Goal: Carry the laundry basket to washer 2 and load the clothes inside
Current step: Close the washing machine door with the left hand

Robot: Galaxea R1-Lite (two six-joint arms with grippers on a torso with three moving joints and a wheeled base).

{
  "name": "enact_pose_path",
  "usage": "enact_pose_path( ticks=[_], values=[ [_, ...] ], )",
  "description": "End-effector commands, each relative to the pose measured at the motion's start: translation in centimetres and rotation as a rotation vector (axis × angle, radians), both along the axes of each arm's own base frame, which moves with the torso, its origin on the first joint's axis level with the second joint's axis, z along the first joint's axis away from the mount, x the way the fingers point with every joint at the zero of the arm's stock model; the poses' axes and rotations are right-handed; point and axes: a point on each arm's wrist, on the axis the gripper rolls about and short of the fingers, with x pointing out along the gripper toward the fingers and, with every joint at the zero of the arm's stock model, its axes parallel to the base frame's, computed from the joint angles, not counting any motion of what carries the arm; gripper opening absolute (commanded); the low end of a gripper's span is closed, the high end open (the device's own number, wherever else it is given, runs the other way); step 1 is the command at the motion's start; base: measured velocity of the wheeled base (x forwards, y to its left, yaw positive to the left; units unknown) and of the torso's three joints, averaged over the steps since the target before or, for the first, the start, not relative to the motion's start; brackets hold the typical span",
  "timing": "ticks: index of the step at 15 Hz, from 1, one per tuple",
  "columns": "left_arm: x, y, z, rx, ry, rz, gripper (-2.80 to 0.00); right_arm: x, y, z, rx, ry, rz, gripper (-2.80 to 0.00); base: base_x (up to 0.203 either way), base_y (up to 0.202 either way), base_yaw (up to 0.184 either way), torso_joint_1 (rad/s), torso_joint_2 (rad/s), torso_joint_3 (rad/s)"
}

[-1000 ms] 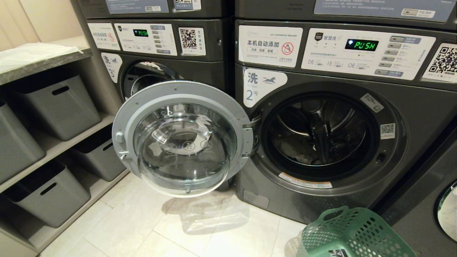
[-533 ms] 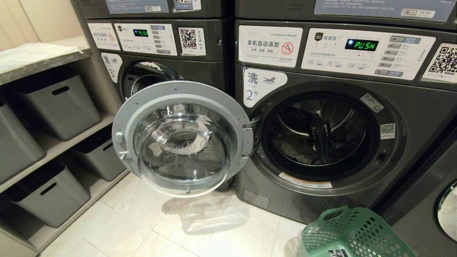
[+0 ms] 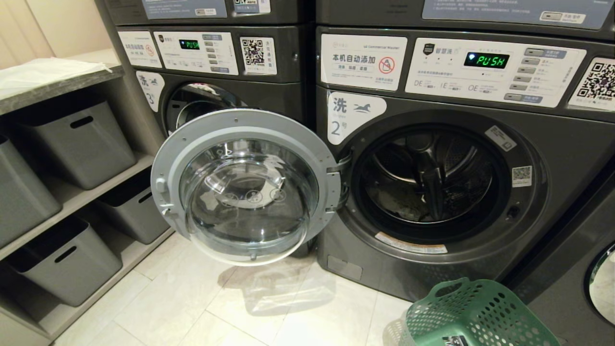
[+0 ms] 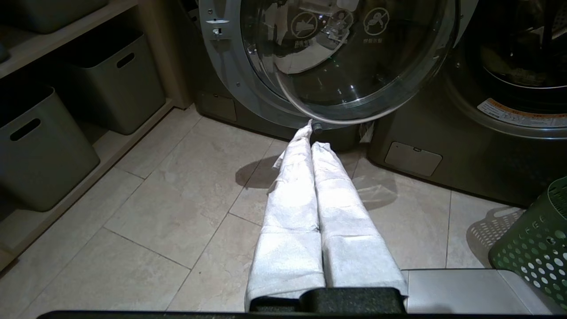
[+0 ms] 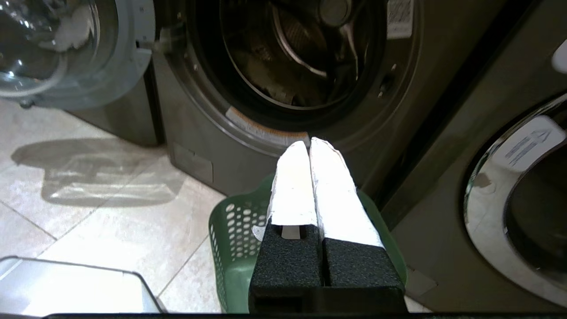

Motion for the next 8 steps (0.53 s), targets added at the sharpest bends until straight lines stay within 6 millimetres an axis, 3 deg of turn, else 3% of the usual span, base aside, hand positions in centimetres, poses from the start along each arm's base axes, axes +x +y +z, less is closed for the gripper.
enact_pose_path(
  ticks=[1, 3, 5, 6, 8],
  values=[
    [0.0, 0.0, 0.0, 0.000, 0.002, 0.000, -2.80, -0.7, 0.0, 3.4, -0.001, -0.034, -0.004, -2.80, 0.000, 0.000, 0.000, 0.000, 0.00, 0.000],
    [0.0, 0.0, 0.0, -0.001, 0.000, -0.001, -2.80, -0.8, 0.0, 9.5, 0.027, 0.011, -0.031, -2.80, 0.000, 0.000, 0.000, 0.000, 0.00, 0.000],
    [0.0, 0.0, 0.0, -0.001, 0.000, 0.000, -2.80, 3.2, -0.1, 13.2, 0.102, 0.235, -0.068, -2.80, 0.000, 0.000, 0.000, 0.000, 0.00, 0.000],
    [0.0, 0.0, 0.0, -0.001, 0.000, 0.000, -2.80, 6.2, -0.2, 13.9, 0.156, 0.375, -0.108, -2.80, 0.000, 0.000, 0.000, 0.000, 0.00, 0.000],
    [0.0, 0.0, 0.0, -0.001, 0.000, 0.000, -2.80, 11.8, -0.5, 13.3, 0.323, 0.627, -0.237, -2.80, 0.000, 0.000, 0.000, 0.000, 0.00, 0.000]
  ],
)
